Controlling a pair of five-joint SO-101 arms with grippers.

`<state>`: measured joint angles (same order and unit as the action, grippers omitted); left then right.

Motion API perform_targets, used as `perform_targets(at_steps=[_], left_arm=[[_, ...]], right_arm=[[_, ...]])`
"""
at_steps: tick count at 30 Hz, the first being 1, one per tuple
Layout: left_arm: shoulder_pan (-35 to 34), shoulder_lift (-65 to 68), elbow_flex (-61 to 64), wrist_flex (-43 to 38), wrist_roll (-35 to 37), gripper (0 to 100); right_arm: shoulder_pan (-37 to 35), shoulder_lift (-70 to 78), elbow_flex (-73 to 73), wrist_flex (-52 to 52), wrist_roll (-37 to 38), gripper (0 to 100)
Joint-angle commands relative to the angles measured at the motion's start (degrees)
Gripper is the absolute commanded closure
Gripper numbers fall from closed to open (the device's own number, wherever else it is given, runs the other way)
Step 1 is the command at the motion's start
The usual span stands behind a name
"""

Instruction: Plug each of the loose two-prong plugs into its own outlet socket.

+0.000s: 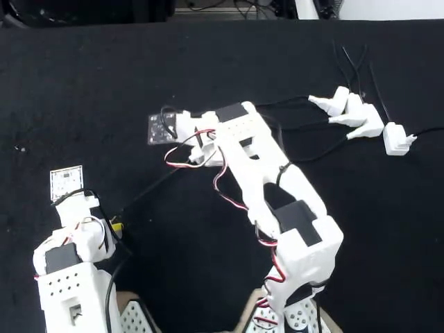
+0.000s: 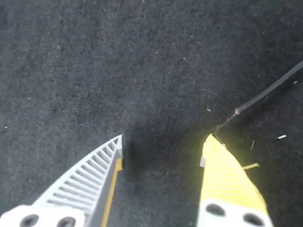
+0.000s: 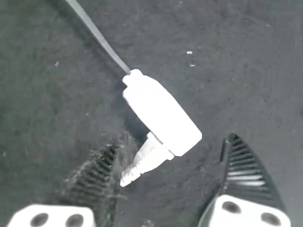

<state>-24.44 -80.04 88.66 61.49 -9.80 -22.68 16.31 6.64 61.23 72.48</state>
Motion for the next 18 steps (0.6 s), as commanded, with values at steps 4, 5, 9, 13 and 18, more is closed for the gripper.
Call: perform_targets(at_steps=[4,5,9,13,18], left_arm=[[-0.5,-0.3,-1.8,-0.1,-0.6,73],[-0.5,-0.3,-1.7,-0.1,-0.6,73],[-0.6,-0.3,-1.7,-0.2,-0.6,73],[-0.6,-0.3,-1.6,-0.2,-0.6,73],[-0.6,-0.3,-1.5,-0.2,-0.6,73]], right_arm=[[-0.9,-0.1,-3.6,0.7,9.0,69.6],[-1.4,0.4,-3.9,0.5,9.1,69.6],[-2.6,5.5,-7.3,0.3,9.2,73.7],[-1.2,11.4,-12.4,0.9,8.9,76.2],[2.4,12.1,-20.5,8.5,5.9,97.5]])
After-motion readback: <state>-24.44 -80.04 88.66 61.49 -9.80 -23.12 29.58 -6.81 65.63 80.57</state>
